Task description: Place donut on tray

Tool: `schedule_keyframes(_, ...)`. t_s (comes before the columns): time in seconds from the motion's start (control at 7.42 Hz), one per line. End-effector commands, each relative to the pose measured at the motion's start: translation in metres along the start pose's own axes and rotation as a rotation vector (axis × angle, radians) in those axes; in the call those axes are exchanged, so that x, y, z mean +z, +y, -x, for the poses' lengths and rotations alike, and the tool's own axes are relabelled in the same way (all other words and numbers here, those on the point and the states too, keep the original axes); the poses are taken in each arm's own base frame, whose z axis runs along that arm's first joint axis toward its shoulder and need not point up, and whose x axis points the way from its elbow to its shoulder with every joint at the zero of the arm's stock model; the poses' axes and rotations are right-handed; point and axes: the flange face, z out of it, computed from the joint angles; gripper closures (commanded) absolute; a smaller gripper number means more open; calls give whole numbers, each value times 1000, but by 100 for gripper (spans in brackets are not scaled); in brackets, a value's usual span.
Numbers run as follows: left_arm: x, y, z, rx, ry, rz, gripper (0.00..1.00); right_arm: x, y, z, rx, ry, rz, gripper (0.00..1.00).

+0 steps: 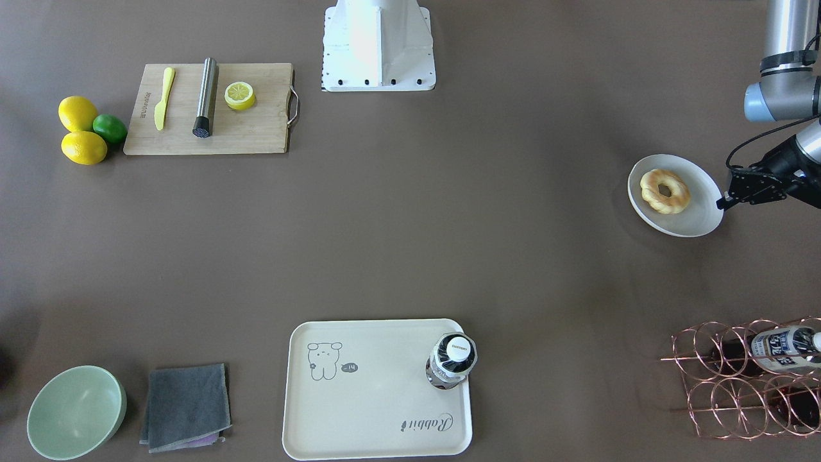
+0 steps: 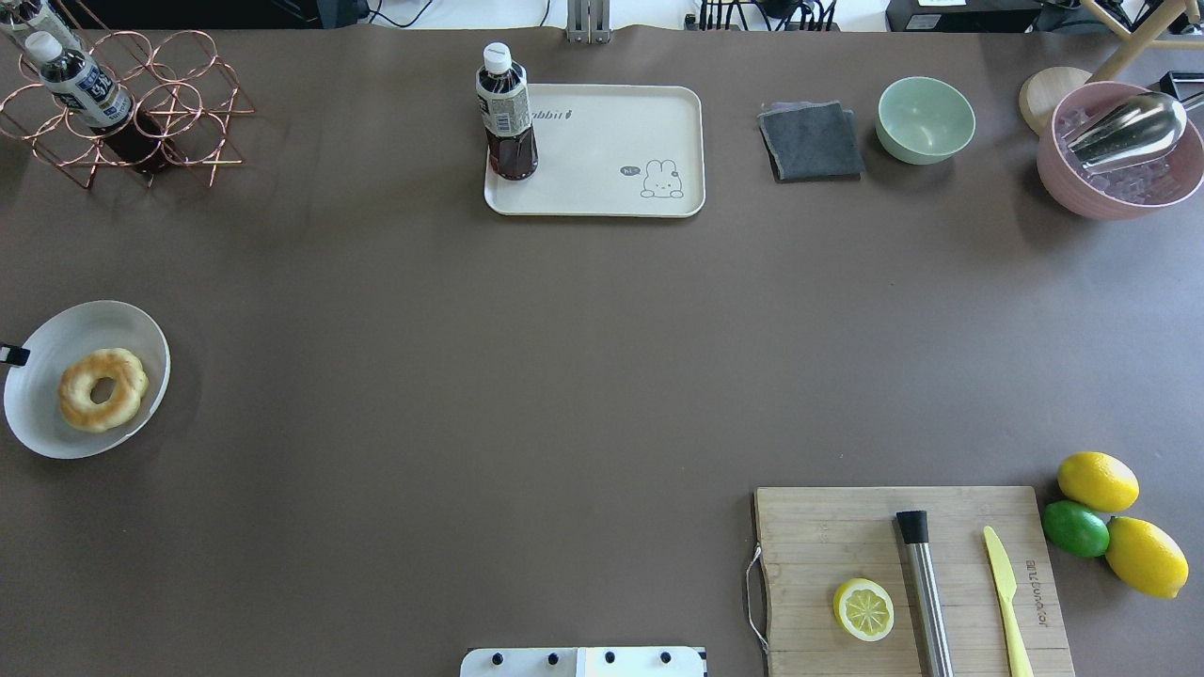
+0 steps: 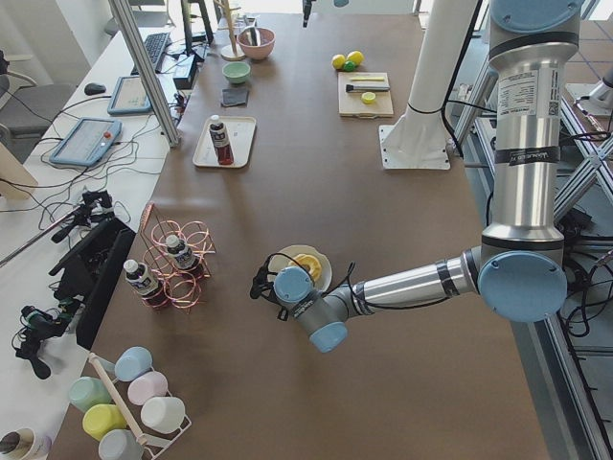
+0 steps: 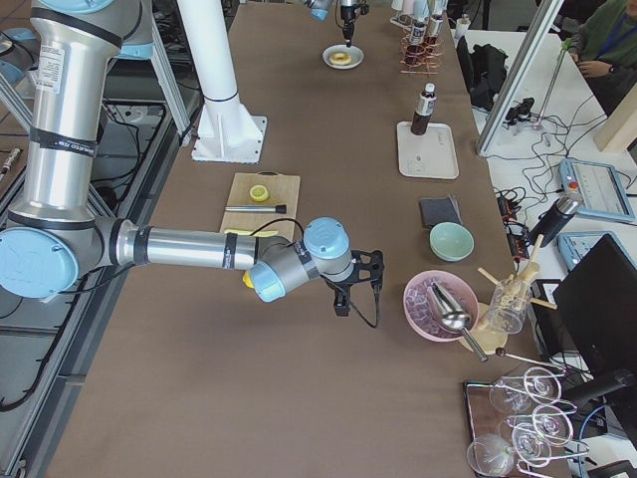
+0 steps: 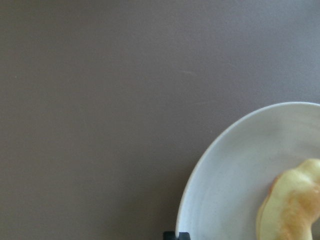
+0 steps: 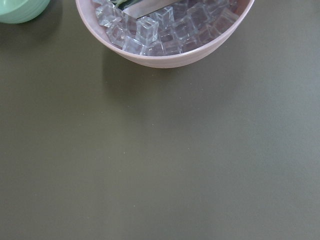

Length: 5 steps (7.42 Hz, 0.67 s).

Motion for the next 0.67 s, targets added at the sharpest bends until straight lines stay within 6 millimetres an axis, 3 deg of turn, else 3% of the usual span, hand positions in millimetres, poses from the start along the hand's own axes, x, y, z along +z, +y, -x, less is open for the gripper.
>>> schedule_keyframes(0.0, 0, 1, 1, 0, -2, 0, 90, 1, 1, -2, 3, 3, 2, 1)
schedule_keyframes(0.13, 0, 0, 0, 3, 0, 0, 98, 1, 1, -2, 4, 3, 3, 1)
schedule_keyframes(0.4, -4, -8, -10, 9, 10, -14, 100, 1, 1, -2, 5, 3, 3, 1)
schedule_keyframes(0.54, -8, -19, -24, 4, 23, -22, 100, 0, -1, 0, 3, -1, 1, 2)
